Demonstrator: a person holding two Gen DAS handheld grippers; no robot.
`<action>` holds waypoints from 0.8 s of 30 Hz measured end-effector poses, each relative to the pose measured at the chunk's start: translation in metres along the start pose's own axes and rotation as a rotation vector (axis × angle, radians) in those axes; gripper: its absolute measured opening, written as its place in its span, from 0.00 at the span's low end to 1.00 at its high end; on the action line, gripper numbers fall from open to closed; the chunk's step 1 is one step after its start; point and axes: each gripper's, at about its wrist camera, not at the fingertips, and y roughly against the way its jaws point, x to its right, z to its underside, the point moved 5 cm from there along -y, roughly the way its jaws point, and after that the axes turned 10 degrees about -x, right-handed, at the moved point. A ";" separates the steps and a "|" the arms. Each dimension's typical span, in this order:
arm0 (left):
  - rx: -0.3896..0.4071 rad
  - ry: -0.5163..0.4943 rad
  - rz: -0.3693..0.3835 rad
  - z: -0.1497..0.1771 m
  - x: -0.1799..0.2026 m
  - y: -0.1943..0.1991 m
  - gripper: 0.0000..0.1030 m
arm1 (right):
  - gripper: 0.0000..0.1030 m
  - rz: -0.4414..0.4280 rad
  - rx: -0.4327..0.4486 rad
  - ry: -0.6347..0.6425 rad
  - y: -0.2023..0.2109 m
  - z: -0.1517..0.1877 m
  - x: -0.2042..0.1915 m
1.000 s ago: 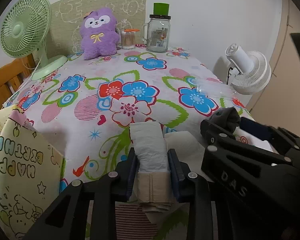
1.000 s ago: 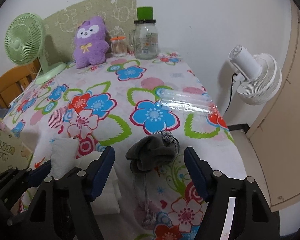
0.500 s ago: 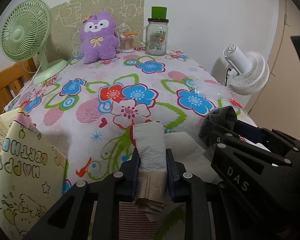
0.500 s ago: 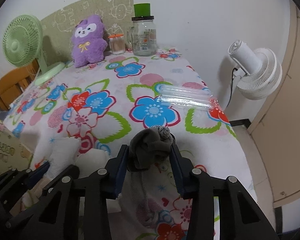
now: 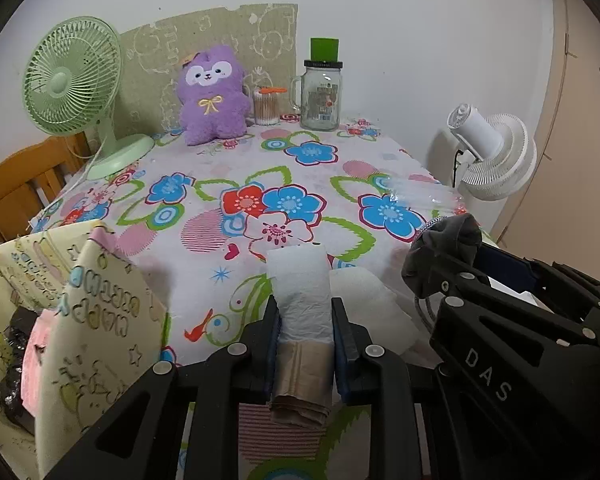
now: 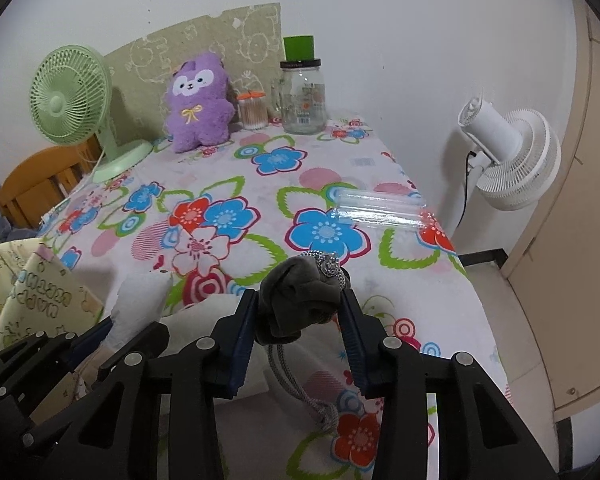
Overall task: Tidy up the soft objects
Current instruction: 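Lift the white towel roll with the left tool while the right tool carries the grey cloth toward the box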
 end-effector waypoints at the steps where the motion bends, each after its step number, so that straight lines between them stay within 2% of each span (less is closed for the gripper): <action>1: 0.008 -0.001 0.000 0.001 0.000 0.002 0.21 | 0.42 0.000 0.004 0.000 0.002 0.001 -0.001; 24: 0.081 -0.009 0.000 0.023 -0.004 0.050 0.21 | 0.42 0.006 0.079 0.028 0.058 0.024 -0.019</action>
